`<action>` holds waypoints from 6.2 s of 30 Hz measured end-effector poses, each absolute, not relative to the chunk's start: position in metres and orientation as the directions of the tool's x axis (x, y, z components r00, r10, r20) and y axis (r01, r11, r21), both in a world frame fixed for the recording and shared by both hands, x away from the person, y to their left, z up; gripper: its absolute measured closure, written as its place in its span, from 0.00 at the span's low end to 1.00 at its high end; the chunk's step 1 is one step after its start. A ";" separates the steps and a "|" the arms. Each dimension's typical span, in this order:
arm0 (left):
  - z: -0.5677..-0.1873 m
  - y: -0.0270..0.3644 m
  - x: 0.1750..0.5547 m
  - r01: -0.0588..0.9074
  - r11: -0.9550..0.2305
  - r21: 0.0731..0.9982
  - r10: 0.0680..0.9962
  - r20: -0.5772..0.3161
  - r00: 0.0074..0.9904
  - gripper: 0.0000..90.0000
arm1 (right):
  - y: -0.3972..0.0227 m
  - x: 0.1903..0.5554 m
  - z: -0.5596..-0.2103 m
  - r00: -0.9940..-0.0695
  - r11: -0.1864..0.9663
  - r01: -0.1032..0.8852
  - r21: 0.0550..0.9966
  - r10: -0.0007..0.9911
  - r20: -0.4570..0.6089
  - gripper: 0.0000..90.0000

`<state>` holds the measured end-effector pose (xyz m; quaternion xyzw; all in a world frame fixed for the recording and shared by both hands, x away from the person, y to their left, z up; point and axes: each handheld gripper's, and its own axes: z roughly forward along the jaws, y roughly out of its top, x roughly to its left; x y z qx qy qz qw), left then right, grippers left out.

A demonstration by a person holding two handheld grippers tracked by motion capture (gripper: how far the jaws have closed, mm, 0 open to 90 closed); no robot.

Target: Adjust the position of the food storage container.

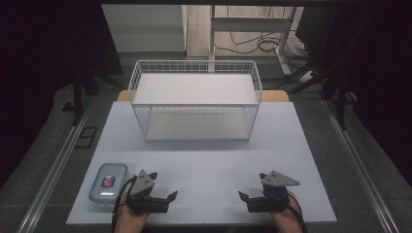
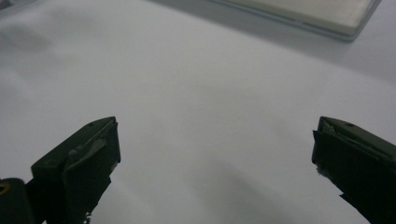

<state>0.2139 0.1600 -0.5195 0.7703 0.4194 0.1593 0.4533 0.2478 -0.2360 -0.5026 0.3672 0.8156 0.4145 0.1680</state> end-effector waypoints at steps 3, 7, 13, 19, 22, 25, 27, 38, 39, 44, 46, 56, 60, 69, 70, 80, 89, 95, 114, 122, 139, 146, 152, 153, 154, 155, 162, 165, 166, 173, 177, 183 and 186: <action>-0.520 0.162 0.217 0.523 -0.255 0.813 0.801 -0.126 0.585 0.04 | -0.235 0.249 -0.505 -0.672 0.385 0.467 0.796 0.740 0.035 0.00; -0.518 0.167 0.218 0.525 -0.237 0.817 0.793 -0.150 0.591 0.04 | -0.233 0.249 -0.503 -0.644 0.357 0.452 0.818 0.765 0.021 0.00; -0.515 0.169 0.219 0.529 -0.253 0.810 0.806 -0.126 0.578 0.09 | -0.233 0.254 -0.506 -0.556 0.335 0.488 0.806 0.831 -0.009 0.00; -0.510 0.171 0.219 0.515 -0.266 0.815 0.813 -0.098 0.574 0.14 | -0.232 0.255 -0.506 -0.566 0.378 0.518 0.767 0.824 -0.024 0.00; -0.506 0.175 0.219 0.514 -0.272 0.813 0.815 -0.089 0.572 0.21 | -0.234 0.254 -0.500 -0.585 0.352 0.531 0.771 0.810 0.033 0.00; -0.503 0.178 0.218 0.511 -0.281 0.813 0.809 -0.086 0.582 0.35 | -0.234 0.253 -0.498 -0.583 0.352 0.527 0.774 0.812 0.028 0.00; -0.499 0.182 0.218 0.509 -0.285 0.813 0.806 -0.085 0.586 0.42 | -0.234 0.252 -0.497 -0.588 0.355 0.526 0.773 0.809 0.029 0.00; -0.479 0.239 0.222 0.546 -0.181 0.818 0.882 -0.110 0.458 0.83 | -0.236 0.252 -0.493 -0.603 0.353 0.519 0.778 0.796 0.041 0.12; -0.479 0.239 0.222 0.546 -0.181 0.818 0.882 -0.110 0.458 0.86 | -0.236 0.252 -0.493 -0.603 0.353 0.519 0.778 0.796 0.041 0.12; -0.479 0.279 0.222 0.546 -0.139 0.826 0.918 -0.100 0.384 1.00 | -0.236 0.255 -0.495 -0.626 0.375 0.522 0.766 0.778 0.046 0.18; -0.483 0.293 0.223 0.553 -0.104 0.827 0.928 -0.120 0.352 1.00 | -0.236 0.255 -0.495 -0.627 0.376 0.522 0.766 0.778 0.045 0.18; -0.498 0.347 0.220 0.575 0.006 0.818 0.972 -0.139 0.188 1.00 | -0.239 0.257 -0.494 -0.621 0.361 0.527 0.769 0.782 0.059 0.18; -0.511 0.361 0.224 0.611 0.042 0.791 0.974 -0.169 0.152 1.00 | -0.239 0.257 -0.494 -0.619 0.364 0.528 0.767 0.783 0.054 0.18; -0.520 0.343 0.242 0.661 0.000 0.750 0.971 -0.157 0.179 1.00 | -0.239 0.259 -0.497 -0.620 0.355 0.539 0.764 0.781 0.074 0.17; -0.520 0.341 0.243 0.664 -0.003 0.748 0.970 -0.159 0.184 1.00 | -0.240 0.260 -0.497 -0.619 0.354 0.540 0.764 0.782 0.075 0.17; -0.513 0.307 0.260 0.686 -0.113 0.719 0.952 -0.120 0.283 1.00 | -0.240 0.261 -0.498 -0.620 0.366 0.542 0.757 0.782 0.065 0.17; -0.507 0.282 0.264 0.680 -0.199 0.705 0.935 -0.071 0.348 1.00 | -0.239 0.260 -0.498 -0.624 0.382 0.536 0.753 0.780 0.049 0.18; -0.501 0.292 0.256 0.632 -0.131 0.763 0.937 -0.113 0.331 1.00 | -0.240 0.259 -0.497 -0.626 0.385 0.526 0.758 0.778 0.040 0.18; -0.521 0.307 0.132 0.633 -0.013 0.774 0.968 -0.149 0.203 1.00 | -0.237 0.255 -0.493 -0.635 0.413 0.500 0.761 0.772 -0.001 0.27; -0.522 0.300 0.148 0.638 -0.039 0.769 0.974 -0.114 0.197 1.00 | -0.235 0.255 -0.494 -0.656 0.425 0.491 0.760 0.754 0.002 0.35; -0.524 0.286 0.204 0.641 -0.064 0.765 0.965 -0.116 0.235 1.00 | -0.230 0.258 -0.494 -0.677 0.442 0.490 0.752 0.736 0.008 0.44; -0.524 0.263 0.227 0.643 -0.111 0.758 0.950 -0.109 0.293 1.00 | -0.229 0.258 -0.493 -0.681 0.444 0.491 0.750 0.732 0.013 0.48; -0.523 0.243 0.238 0.637 -0.147 0.757 0.932 -0.111 0.346 1.00 | -0.229 0.258 -0.492 -0.680 0.444 0.491 0.750 0.733 0.012 0.49; -0.523 0.239 0.240 0.636 -0.153 0.756 0.928 -0.111 0.356 1.00 | -0.229 0.258 -0.493 -0.679 0.444 0.492 0.749 0.734 0.011 0.50; -0.523 0.235 0.241 0.635 -0.158 0.756 0.924 -0.113 0.365 1.00 | -0.230 0.258 -0.493 -0.677 0.443 0.493 0.749 0.736 0.011 0.50; -0.523 0.235 0.241 0.635 -0.158 0.756 0.924 -0.113 0.365 1.00 | -0.230 0.258 -0.493 -0.677 0.443 0.493 0.749 0.736 0.011 0.50; -0.522 0.210 0.254 0.626 -0.184 0.758 0.899 -0.128 0.419 1.00 | -0.229 0.258 -0.494 -0.677 0.444 0.496 0.746 0.736 0.012 0.51; -0.522 0.193 0.263 0.620 -0.191 0.761 0.883 -0.143 0.447 1.00 | -0.229 0.258 -0.494 -0.680 0.451 0.495 0.743 0.733 0.009 0.51; -0.522 0.189 0.266 0.618 -0.198 0.761 0.877 -0.144 0.458 1.00 | -0.229 0.258 -0.494 -0.680 0.451 0.496 0.742 0.734 0.008 0.51; -0.522 0.161 0.276 0.601 -0.225 0.767 0.848 -0.150 0.509 1.00 | -0.230 0.259 -0.495 -0.677 0.448 0.501 0.740 0.736 0.012 0.51; -0.522 0.147 0.282 0.590 -0.235 0.772 0.830 -0.156 0.535 1.00 | -0.230 0.259 -0.495 -0.678 0.452 0.503 0.736 0.735 0.011 0.51; -0.523 0.135 0.289 0.580 -0.242 0.778 0.810 -0.167 0.563 1.00 | -0.229 0.259 -0.496 -0.681 0.455 0.503 0.734 0.733 0.012 0.51; -0.520 0.142 0.287 0.588 -0.253 0.768 0.820 -0.153 0.552 0.88 | -0.229 0.258 -0.496 -0.688 0.463 0.504 0.729 0.726 0.015 0.49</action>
